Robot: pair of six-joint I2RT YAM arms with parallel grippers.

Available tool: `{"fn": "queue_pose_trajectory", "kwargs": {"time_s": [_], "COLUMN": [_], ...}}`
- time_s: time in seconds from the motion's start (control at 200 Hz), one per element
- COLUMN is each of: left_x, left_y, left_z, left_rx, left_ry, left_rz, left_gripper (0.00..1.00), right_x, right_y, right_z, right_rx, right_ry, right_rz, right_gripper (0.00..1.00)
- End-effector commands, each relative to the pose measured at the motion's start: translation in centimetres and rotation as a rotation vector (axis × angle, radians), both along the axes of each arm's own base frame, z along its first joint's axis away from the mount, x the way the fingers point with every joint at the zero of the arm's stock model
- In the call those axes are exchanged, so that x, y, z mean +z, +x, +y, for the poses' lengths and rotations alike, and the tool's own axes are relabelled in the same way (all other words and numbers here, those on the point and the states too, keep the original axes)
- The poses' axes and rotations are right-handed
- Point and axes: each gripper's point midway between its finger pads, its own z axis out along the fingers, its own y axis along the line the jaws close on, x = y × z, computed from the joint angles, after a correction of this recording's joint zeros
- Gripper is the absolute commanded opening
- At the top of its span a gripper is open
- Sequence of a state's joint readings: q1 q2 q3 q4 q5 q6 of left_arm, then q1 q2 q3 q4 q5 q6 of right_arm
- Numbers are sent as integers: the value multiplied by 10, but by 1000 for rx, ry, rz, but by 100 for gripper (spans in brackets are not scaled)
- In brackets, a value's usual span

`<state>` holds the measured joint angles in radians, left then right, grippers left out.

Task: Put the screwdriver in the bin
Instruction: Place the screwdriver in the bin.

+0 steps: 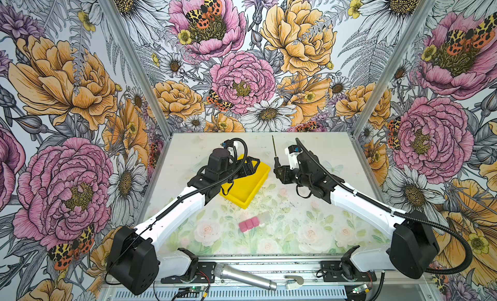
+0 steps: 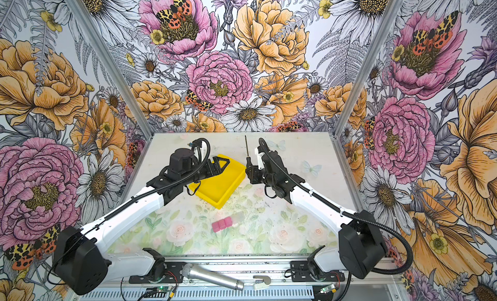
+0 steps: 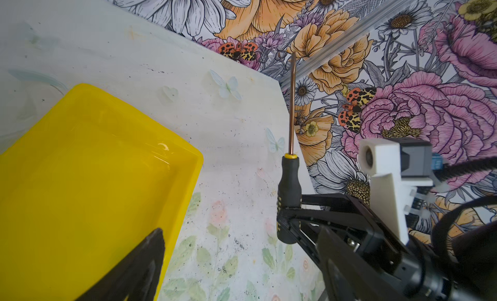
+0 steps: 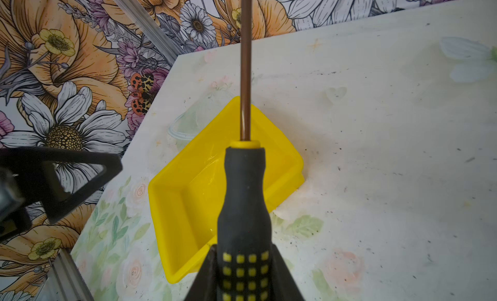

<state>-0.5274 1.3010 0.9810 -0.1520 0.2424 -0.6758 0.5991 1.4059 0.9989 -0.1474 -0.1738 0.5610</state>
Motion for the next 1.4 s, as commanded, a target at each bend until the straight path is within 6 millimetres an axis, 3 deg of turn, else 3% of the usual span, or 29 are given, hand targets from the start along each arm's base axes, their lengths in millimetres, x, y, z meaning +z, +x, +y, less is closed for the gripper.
{"fn": "queue_pose_trajectory", "kwargs": {"time_s": [0.0,0.285,0.625,0.821,1.396], "left_x": [31,18,2,-4,-13], "left_y": [3,16,21,23,27], "left_z": [-22,-27,-24,-26,-26], "left_rx": [-39,7,43,41,32], "left_ry": [-85,-81,-47,-41,-45], "left_rz": [-54,-9,32,43,58], "left_gripper": [89,81,67,51,44], "right_x": [29,28,28,29,30], "right_y": [6,5,2,-1,-3], "right_z": [29,57,62,66,80], "right_rx": [39,90,114,126,168], "right_ry": [118,161,169,170,182], "right_rz": [-60,-57,-53,-53,-57], "right_gripper": [0,0,0,0,0]}}
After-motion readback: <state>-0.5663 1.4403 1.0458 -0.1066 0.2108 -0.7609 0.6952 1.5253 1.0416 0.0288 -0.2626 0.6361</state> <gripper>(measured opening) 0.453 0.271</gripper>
